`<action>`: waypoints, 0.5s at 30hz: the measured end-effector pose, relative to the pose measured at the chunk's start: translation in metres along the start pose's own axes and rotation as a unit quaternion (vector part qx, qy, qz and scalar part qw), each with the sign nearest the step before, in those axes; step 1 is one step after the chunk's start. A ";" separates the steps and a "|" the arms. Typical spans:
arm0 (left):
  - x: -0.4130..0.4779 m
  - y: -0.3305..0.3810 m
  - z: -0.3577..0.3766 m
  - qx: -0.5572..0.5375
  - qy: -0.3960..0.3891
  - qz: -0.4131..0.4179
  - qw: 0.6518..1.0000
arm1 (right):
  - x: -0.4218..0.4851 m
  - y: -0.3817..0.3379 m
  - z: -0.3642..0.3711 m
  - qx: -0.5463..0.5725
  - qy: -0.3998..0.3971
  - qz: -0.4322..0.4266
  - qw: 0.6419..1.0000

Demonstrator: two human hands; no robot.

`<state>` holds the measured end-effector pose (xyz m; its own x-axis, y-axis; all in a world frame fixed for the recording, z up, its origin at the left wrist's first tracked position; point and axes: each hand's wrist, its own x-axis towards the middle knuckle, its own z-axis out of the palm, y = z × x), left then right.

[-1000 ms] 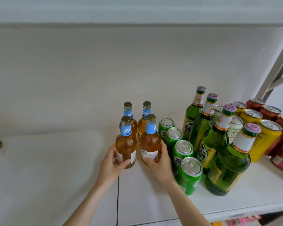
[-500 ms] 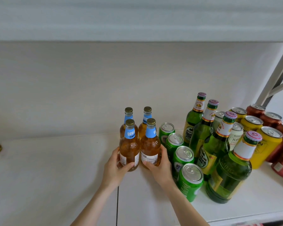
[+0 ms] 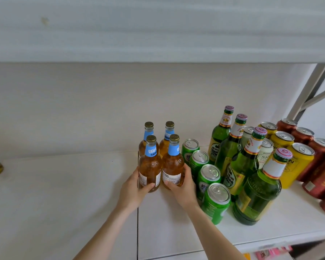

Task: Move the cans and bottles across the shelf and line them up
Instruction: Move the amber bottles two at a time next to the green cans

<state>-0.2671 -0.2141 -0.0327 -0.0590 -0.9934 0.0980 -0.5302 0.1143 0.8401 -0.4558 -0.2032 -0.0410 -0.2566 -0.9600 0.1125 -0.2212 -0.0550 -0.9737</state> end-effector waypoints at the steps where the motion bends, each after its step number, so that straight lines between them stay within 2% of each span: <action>1: -0.001 0.001 -0.004 0.030 -0.003 0.007 1.000 | -0.002 -0.002 0.000 -0.011 0.005 0.002 1.000; 5: -0.008 0.001 -0.021 0.160 -0.017 0.034 0.986 | -0.016 -0.013 0.000 -0.083 0.029 0.006 0.996; 8: -0.021 0.000 -0.035 0.242 -0.022 0.073 0.967 | -0.031 -0.024 0.000 -0.196 0.051 0.009 0.979; 12: -0.037 -0.003 -0.054 0.345 0.012 0.172 0.922 | -0.056 -0.027 0.003 -0.377 0.090 -0.091 0.917; 15: -0.051 -0.001 -0.067 0.394 0.026 0.188 0.899 | -0.074 -0.030 0.002 -0.455 0.096 -0.120 0.877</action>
<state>-0.2068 -0.1633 -0.0024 -0.3299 -0.8811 0.3388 -0.9172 0.3842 0.1061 -0.4284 -0.1309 -0.0202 -0.2349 -0.8821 0.4083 -0.9273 0.0774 -0.3663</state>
